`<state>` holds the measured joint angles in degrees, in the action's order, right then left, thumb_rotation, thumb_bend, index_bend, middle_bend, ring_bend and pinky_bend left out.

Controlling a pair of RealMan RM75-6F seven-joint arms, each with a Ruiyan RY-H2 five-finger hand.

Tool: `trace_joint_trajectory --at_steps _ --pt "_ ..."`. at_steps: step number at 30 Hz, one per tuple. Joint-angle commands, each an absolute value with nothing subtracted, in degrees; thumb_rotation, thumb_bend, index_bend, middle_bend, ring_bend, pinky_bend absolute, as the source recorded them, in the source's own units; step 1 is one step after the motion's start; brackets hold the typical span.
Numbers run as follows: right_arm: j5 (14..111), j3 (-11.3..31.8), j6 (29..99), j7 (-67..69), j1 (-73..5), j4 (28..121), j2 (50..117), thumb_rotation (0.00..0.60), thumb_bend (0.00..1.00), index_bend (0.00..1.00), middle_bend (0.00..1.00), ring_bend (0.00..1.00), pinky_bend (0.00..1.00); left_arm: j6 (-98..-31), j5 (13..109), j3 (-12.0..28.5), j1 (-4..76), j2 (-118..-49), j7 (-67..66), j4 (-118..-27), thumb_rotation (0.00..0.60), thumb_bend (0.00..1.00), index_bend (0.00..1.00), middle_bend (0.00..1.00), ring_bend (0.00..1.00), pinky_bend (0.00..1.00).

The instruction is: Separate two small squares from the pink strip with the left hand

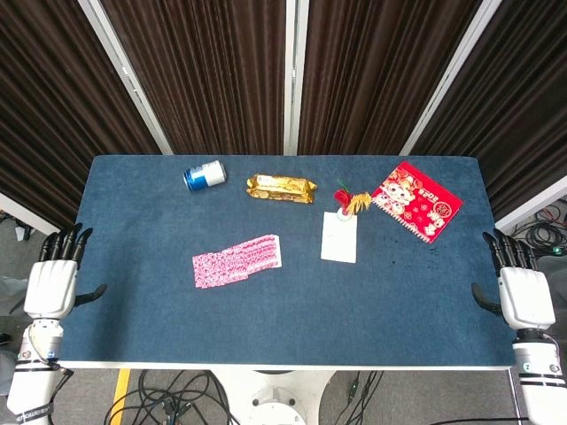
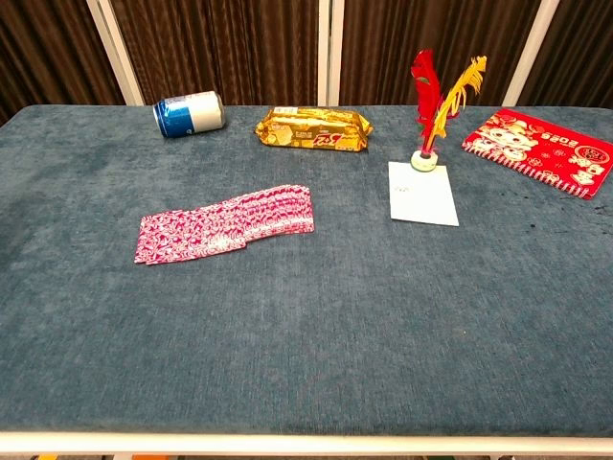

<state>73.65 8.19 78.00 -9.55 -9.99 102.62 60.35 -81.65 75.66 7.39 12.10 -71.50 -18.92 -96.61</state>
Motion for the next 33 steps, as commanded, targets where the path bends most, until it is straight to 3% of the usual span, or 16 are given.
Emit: trace_joint_trajectory --at_steps 1,11,13,16,17,18,19,21,23,24,27,33 --pt "73.67 8.29 78.34 -9.29 -9.82 102.70 60.00 0.600 0.27 0.00 0.00 0.00 0.00 -81.80 76.17 7.20 12.27 -72.17 -18.97 -95.89 0.547 0.13 0.07 0.01 0.00 0.07" --pt "72.53 8.92 78.70 -7.37 -9.48 101.94 59.82 0.600 0.27 0.00 0.00 0.00 0.00 -81.38 76.40 7.55 13.00 -71.55 -19.71 -96.21 0.547 0.14 0.07 0.01 0.00 0.07" --pt "72.43 8.86 78.47 -7.03 -9.53 101.73 60.14 0.600 0.27 0.00 0.00 0.00 0.00 -81.65 77.02 7.42 13.06 -71.74 -19.64 -96.01 0.570 0.16 0.08 0.01 0.00 0.07" --pt "72.96 8.32 78.20 -7.39 -9.52 101.34 60.25 0.600 0.27 0.00 0.00 0.00 0.00 -82.84 78.48 7.27 12.90 -72.67 -18.63 -95.20 0.600 0.35 0.08 0.02 0.00 0.08" --pt "72.96 8.23 78.18 -7.46 -9.47 101.22 60.19 0.600 0.27 0.00 0.00 0.00 0.00 -83.90 79.02 7.41 12.76 -73.30 -19.01 -94.54 0.600 0.47 0.08 0.04 0.02 0.12" --pt "72.94 8.21 78.21 -7.40 -9.42 101.22 60.14 0.600 0.27 0.00 0.00 0.00 0.00 -84.47 79.34 7.46 12.70 -73.64 -19.42 -94.19 0.600 0.59 0.07 0.11 0.10 0.23" --pt "72.93 8.24 78.40 -7.26 -9.30 101.24 59.98 0.600 0.27 0.00 0.00 0.00 0.00 -85.19 79.86 7.41 12.60 -74.32 -19.86 -93.63 0.600 0.65 0.07 0.19 0.18 0.33" --pt "73.03 8.38 78.85 -7.16 -9.12 101.39 59.63 0.600 0.27 0.00 0.00 0.00 0.00 -83.96 79.66 6.62 12.61 -74.34 -19.39 -94.11 0.600 0.74 0.08 0.51 0.53 0.65" --pt "73.22 8.50 79.27 -7.07 -8.99 101.64 59.39 0.600 0.27 0.00 0.00 0.00 0.00 -81.46 78.67 5.73 12.78 -73.25 -18.60 -95.86 0.600 0.78 0.08 0.75 0.76 0.82" --pt "73.37 8.52 79.51 -7.02 -8.90 101.79 59.31 0.600 0.27 0.00 0.00 0.00 0.00 -80.24 78.24 5.34 12.99 -72.53 -18.95 -96.61 0.600 0.79 0.08 0.81 0.81 0.86" --pt "73.42 8.38 79.52 -7.16 -8.80 102.05 59.22 0.600 0.27 0.00 0.00 0.00 0.00 -78.91 78.00 4.67 13.28 -71.99 -19.96 -97.73 0.600 0.81 0.08 0.88 0.88 0.90" --pt "73.00 8.26 79.40 -7.68 -8.67 102.16 58.88 0.600 0.27 0.00 0.00 0.00 0.00 -74.56 79.28 1.63 14.40 -73.15 -21.10 -98.43 0.600 0.81 0.08 0.92 0.91 0.91"
